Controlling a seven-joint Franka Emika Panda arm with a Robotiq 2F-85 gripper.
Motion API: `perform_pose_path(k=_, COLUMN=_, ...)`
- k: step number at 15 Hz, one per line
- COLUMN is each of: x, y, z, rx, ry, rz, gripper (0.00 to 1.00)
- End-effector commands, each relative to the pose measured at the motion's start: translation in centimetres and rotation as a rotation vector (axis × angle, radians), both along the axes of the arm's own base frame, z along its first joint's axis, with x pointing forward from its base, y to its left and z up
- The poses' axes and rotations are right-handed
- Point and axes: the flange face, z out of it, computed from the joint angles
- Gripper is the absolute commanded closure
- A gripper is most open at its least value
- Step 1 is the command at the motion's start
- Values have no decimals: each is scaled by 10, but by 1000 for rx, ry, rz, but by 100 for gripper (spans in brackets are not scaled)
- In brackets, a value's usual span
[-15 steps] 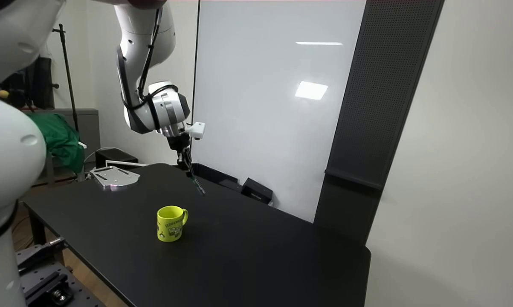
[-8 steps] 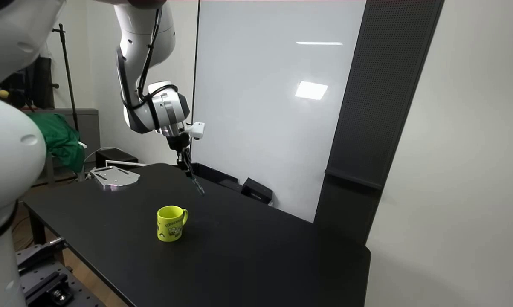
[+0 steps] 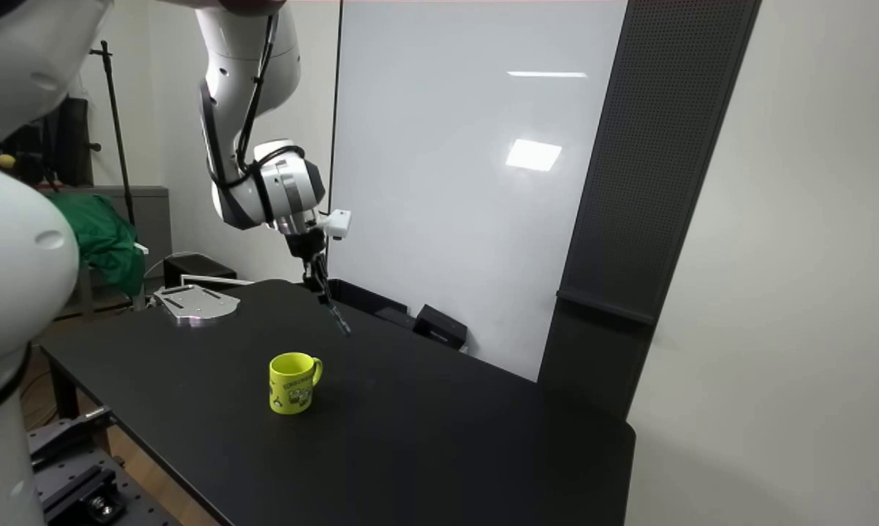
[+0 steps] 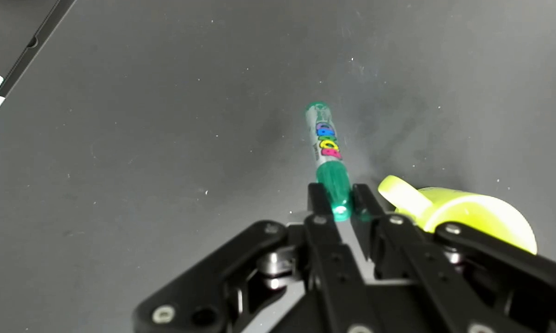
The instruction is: Remove the marker from the mug, put it on the table, put it back in the mug, and then put it back on the table
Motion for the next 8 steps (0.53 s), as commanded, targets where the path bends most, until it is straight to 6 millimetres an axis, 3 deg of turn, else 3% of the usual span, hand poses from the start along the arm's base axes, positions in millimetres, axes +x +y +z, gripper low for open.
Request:
perform_pose_path(k=1, x=9, y=-4, z=3, rx=-6, ry=-24, rz=-3, gripper=95)
perform_pose_path(k=8, x=33, y=-14, z=2, rx=1, ry=-80, rz=-5, gripper=95)
